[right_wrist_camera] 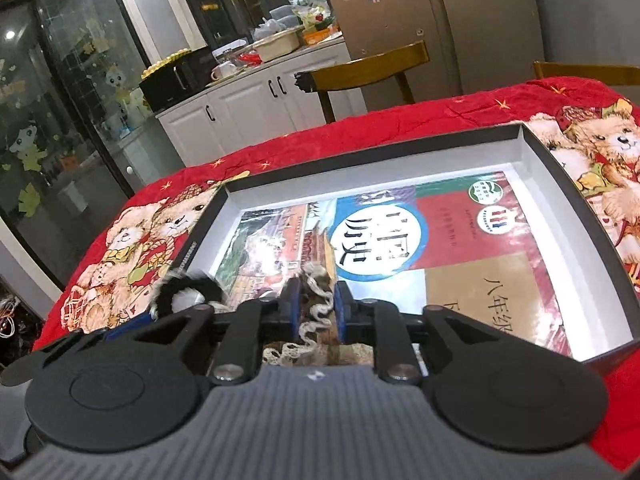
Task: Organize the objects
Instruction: 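Open the left tool over the box while the right tool releases its scrunchie, then move the left tool to the paper packet while the right tool approaches the fuzzy pom-pom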
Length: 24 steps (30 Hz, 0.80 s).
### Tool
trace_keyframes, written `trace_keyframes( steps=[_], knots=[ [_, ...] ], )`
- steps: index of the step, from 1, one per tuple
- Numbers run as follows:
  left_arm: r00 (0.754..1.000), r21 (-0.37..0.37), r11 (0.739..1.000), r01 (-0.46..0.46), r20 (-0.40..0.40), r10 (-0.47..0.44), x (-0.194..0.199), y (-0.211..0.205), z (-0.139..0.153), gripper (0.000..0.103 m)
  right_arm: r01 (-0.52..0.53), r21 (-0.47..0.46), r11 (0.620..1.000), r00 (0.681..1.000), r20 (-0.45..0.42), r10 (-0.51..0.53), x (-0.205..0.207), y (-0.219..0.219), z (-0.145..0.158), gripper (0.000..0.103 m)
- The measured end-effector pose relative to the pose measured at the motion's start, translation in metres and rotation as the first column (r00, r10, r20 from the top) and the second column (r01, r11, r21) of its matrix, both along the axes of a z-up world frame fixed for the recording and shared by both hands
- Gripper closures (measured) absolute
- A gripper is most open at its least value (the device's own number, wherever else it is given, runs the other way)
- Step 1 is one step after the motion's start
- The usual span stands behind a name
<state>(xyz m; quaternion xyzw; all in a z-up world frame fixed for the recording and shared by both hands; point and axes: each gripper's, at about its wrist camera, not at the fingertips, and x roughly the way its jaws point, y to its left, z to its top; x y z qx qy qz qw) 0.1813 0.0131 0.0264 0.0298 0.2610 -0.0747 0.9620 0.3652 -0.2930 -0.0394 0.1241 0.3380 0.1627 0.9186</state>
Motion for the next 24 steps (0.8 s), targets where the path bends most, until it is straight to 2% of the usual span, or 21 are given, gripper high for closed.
trace_keyframes(
  steps=[5,7,10,12,13,16,20,22,24],
  knots=[
    [0.999,-0.021,1.0,0.012,0.036,-0.011,-0.007,0.003,0.01,0.037,-0.003,-0.001,1.0,0.999,0.037,0.003,-0.007,-0.001,0.018,0.042],
    [0.997,-0.03,0.999,0.021,0.069,-0.019,-0.013,0.006,0.02,0.035,-0.008,0.0,1.0,0.998,0.067,0.008,-0.014,-0.004,0.031,0.04],
    [0.992,-0.048,0.998,0.05,0.117,-0.044,-0.026,0.011,0.038,0.026,-0.007,-0.002,1.0,0.989,0.151,0.007,-0.034,-0.012,0.057,0.029],
    [0.987,-0.066,0.995,0.069,0.153,-0.059,-0.039,0.015,0.052,0.024,-0.007,-0.012,1.0,0.976,0.219,0.01,-0.053,-0.016,0.074,0.024],
    [0.984,-0.073,0.994,0.075,0.165,-0.063,-0.046,0.016,0.057,0.023,-0.011,-0.013,1.0,0.965,0.264,0.014,-0.066,-0.019,0.083,0.024],
    [0.978,-0.072,0.994,0.083,0.198,-0.067,-0.069,0.018,0.071,0.018,-0.018,0.001,1.0,0.927,0.374,0.016,-0.098,-0.027,0.1,0.013],
    [0.966,-0.048,0.997,0.068,0.253,-0.054,-0.1,0.018,0.084,0.016,0.007,0.024,1.0,0.849,0.528,-0.019,-0.143,-0.03,0.11,0.0],
    [0.963,-0.056,0.996,0.064,0.267,-0.047,-0.112,0.019,0.086,0.016,0.021,0.025,0.999,0.812,0.582,-0.031,-0.162,-0.031,0.11,0.0],
    [0.958,-0.075,0.996,0.057,0.286,-0.033,-0.127,0.022,0.088,0.016,0.033,0.014,0.999,0.798,0.601,-0.034,-0.177,-0.032,0.11,0.0]
  ],
)
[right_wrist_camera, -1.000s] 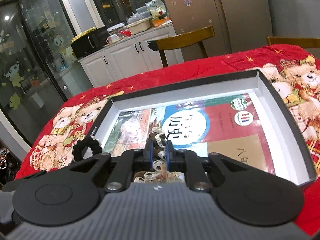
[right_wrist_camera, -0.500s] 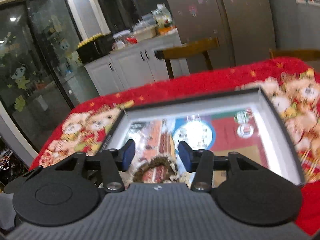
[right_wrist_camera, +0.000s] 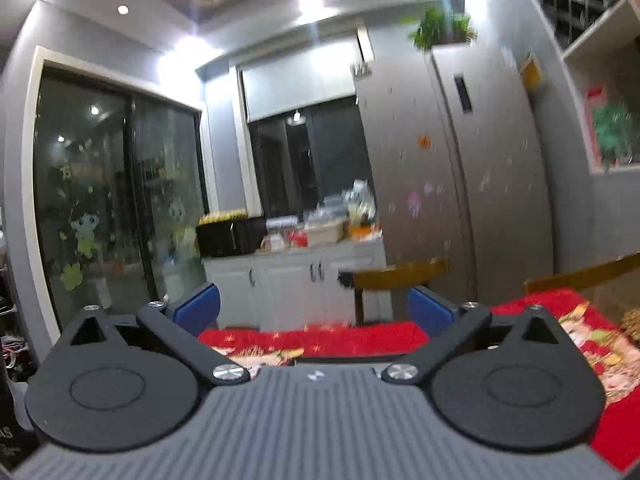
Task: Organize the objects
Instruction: 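Move the left tool to the paper packet while the right tool approaches the fuzzy pom-pom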
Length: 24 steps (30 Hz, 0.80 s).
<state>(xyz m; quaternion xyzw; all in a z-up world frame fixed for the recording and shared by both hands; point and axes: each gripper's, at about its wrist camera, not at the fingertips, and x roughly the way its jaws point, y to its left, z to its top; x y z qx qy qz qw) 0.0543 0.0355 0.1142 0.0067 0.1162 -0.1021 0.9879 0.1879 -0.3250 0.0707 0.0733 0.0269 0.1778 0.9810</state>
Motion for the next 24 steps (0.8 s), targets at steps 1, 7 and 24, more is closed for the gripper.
trace_keyframes(
  steps=[1,7,24],
  knots=[
    [1.0,-0.007,1.0,-0.006,0.007,0.006,-0.008,0.002,0.001,0.015,0.007,-0.009,1.0,1.0,0.001,-0.007,-0.006,-0.001,-0.001,0.0],
    [0.999,-0.026,0.998,-0.05,0.015,0.05,-0.056,0.019,-0.002,0.015,0.003,0.003,1.0,0.999,-0.053,-0.003,-0.036,-0.009,-0.017,0.0],
    [0.982,-0.023,0.999,-0.033,-0.187,0.028,-0.059,0.018,-0.068,0.015,0.058,-0.001,0.998,0.944,-0.325,-0.055,-0.027,-0.018,-0.099,0.021]
  ],
)
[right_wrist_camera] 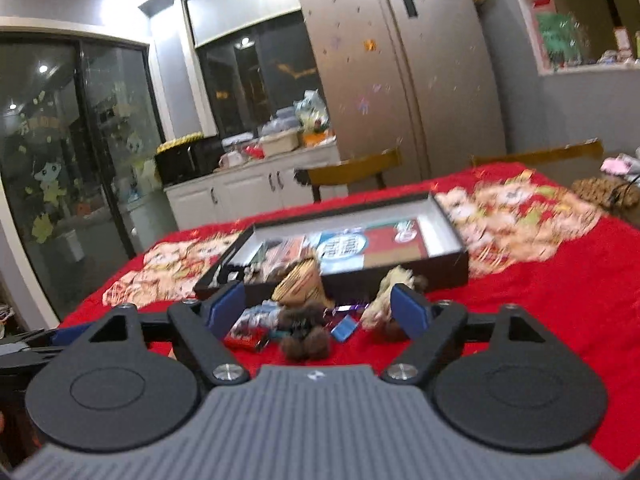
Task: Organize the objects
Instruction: 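Move the left tool to the paper packet while the right tool approaches the fuzzy pom-pom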
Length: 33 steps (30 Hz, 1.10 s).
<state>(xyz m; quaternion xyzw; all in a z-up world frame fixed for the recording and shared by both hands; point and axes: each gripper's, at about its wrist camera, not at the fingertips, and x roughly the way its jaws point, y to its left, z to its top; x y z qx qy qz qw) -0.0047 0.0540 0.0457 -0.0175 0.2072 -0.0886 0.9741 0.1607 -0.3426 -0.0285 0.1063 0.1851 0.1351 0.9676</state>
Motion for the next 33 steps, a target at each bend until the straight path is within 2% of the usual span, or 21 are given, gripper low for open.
trace_keyframes(
  steps=[9,14,20,25,31,33],
  knots=[
    [0.994,0.015,0.999,0.032,-0.103,-0.03,0.028,-0.022,-0.022,0.015,-0.055,0.0,0.999,0.996,-0.07,0.055,0.024,0.016,-0.024,0.023],
    [0.991,-0.005,1.0,0.02,-0.132,-0.02,0.039,-0.019,-0.025,0.015,-0.077,-0.007,0.997,0.991,-0.108,0.076,0.04,0.022,-0.032,0.025],
    [0.984,-0.044,0.999,-0.01,-0.18,0.002,0.049,-0.012,-0.03,0.015,-0.099,-0.014,0.995,0.99,-0.099,0.097,0.043,0.028,-0.035,0.027],
    [0.981,-0.036,0.999,-0.006,-0.193,-0.001,0.053,-0.013,-0.032,0.015,-0.048,-0.014,0.999,0.992,-0.115,0.046,0.048,0.023,-0.035,0.026],
    [0.977,-0.024,0.999,-0.026,-0.213,0.02,0.057,-0.013,-0.034,0.015,-0.07,-0.046,0.996,0.99,-0.129,0.063,0.052,0.03,-0.037,0.027],
    [0.976,-0.022,0.999,-0.031,-0.215,0.025,0.057,-0.012,-0.034,0.015,-0.078,-0.056,0.995,0.989,-0.131,0.07,0.056,0.032,-0.037,0.029]
  ],
)
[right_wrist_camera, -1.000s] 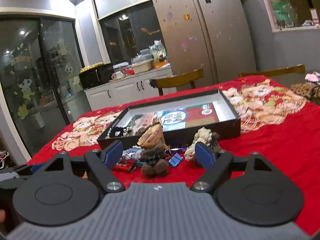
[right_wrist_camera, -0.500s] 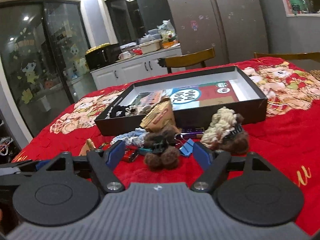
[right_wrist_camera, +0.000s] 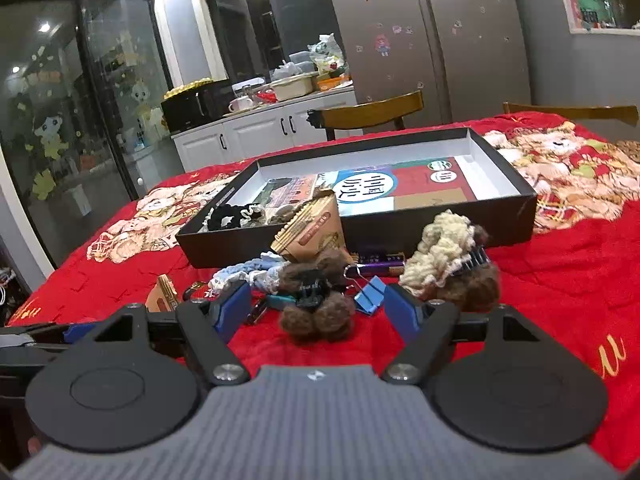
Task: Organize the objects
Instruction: 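Move the left tool to the paper packet while the right tool approaches the fuzzy pom-pom, then grasp the brown paper packet with the left tool while the right tool grasps the brown pom-pom clip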
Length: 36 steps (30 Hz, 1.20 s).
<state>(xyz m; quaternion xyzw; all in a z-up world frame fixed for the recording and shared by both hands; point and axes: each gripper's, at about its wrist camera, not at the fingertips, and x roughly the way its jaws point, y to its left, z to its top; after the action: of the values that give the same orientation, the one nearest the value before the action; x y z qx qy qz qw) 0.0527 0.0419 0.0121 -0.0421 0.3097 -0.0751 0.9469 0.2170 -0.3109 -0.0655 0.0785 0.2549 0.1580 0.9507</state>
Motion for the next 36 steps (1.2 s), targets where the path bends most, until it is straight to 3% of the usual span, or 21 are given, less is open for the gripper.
trace_keyframes(
  steps=[5,18,21,23,26,29,30,32,33,36],
  knots=[
    [1.0,0.023,1.0,0.0,-0.006,0.0,0.005,-0.004,0.001,0.016,-0.047,-0.027,0.999,0.995,-0.087,0.045,0.02,0.004,-0.008,0.042],
    [1.0,0.016,1.0,-0.017,-0.011,0.017,0.02,-0.008,-0.004,0.017,-0.037,0.01,0.999,0.995,-0.091,0.038,0.026,-0.001,-0.01,0.045],
    [1.0,0.017,1.0,-0.02,-0.021,0.021,0.022,-0.007,-0.005,0.012,-0.026,0.03,0.999,0.994,-0.104,0.029,0.027,-0.005,-0.011,0.045],
    [0.999,0.027,1.0,0.003,-0.038,-0.002,0.025,-0.011,-0.007,0.0,-0.025,0.046,0.999,0.993,-0.111,0.03,0.028,-0.007,-0.012,0.045],
    [0.999,0.108,0.994,0.012,-0.054,-0.006,0.029,-0.024,-0.009,0.0,-0.025,0.052,0.998,0.993,-0.113,0.031,0.029,-0.008,-0.012,0.045],
    [0.999,0.096,0.995,0.007,-0.048,-0.003,0.029,-0.022,-0.009,0.0,-0.027,0.061,0.998,0.993,-0.111,0.034,0.028,-0.009,-0.012,0.045],
    [0.999,0.082,0.997,-0.004,-0.038,0.007,0.028,-0.019,-0.009,0.005,-0.027,0.062,0.998,0.993,-0.111,0.034,0.028,-0.009,-0.012,0.045],
    [0.998,0.086,0.995,-0.053,-0.009,0.054,0.024,-0.015,-0.006,0.043,-0.024,0.05,0.998,0.994,-0.108,0.03,0.028,-0.008,-0.012,0.049],
    [0.997,0.096,0.992,-0.077,0.001,0.077,0.022,-0.015,-0.005,0.05,-0.027,0.041,0.999,0.994,-0.103,0.031,0.027,-0.007,-0.011,0.054],
    [0.998,0.087,0.994,-0.07,0.004,0.07,0.021,-0.014,-0.004,0.051,-0.044,0.009,0.999,0.995,-0.095,0.045,0.024,-0.001,-0.01,0.064]
  ],
)
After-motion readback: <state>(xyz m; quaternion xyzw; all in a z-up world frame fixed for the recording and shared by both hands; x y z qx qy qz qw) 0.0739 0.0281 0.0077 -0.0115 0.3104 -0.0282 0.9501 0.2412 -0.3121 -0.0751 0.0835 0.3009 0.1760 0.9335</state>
